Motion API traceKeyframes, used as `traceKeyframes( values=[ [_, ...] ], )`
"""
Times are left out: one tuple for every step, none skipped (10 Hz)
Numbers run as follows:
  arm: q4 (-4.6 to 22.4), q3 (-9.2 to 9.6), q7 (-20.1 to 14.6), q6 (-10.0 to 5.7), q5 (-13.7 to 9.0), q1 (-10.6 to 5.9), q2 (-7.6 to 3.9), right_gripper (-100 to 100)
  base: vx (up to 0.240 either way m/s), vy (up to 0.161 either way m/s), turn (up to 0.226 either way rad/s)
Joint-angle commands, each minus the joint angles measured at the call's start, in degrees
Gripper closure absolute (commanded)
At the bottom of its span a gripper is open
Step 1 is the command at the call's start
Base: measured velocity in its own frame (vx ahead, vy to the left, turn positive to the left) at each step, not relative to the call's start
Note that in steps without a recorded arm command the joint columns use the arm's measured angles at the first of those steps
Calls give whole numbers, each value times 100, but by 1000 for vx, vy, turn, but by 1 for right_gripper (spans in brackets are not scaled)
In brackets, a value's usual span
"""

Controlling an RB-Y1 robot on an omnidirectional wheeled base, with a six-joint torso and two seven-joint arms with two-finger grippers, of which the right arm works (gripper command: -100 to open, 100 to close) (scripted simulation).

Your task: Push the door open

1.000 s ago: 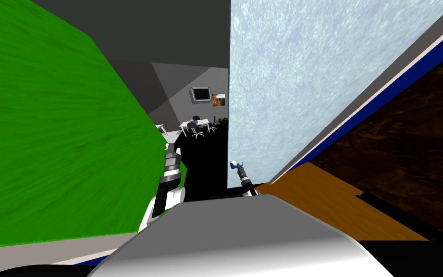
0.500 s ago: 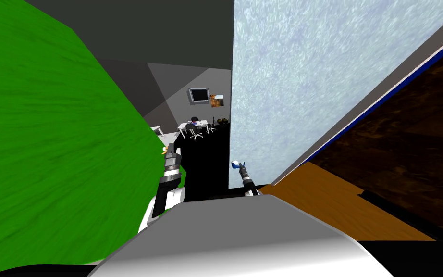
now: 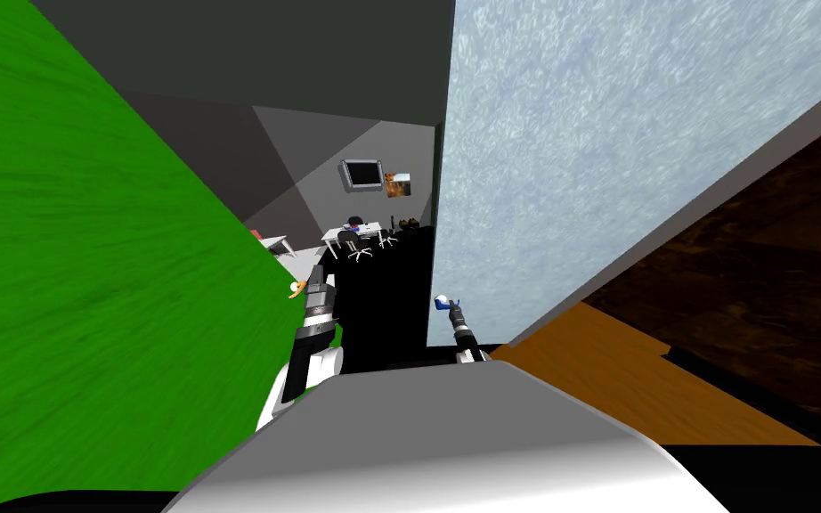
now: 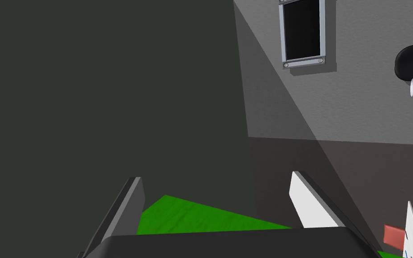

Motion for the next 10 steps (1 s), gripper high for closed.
traceKeyframes(
  values=[
    [-9, -201, 57, -6, -76, -32, -5, 100, 206, 139, -111],
    [10, -289, 82, -6, -112, -52, 18, 100, 179, 119, -103],
    [26, -369, 106, -5, -145, -70, 46, 100, 162, 128, -78],
    [42, -445, 128, -5, -176, -87, 75, 100, 184, 128, -79],
    [57, -514, 148, -5, -204, -102, 104, 100, 195, 116, -104],
    [69, -572, 165, -5, -228, -115, 133, 100, 177, 110, -81],
    [80, -625, 181, -5, -250, -127, 161, 100, 178, 78, -62],
    [88, -663, 192, -5, -265, -135, 184, 100, 185, 57, -44],
    [96, -702, 203, -5, -281, -144, 209, 100, 157, 59, -45],
    [151, -719, 198, -23, -286, -140, 159, 100, 67, 16, -31]
  ],
)
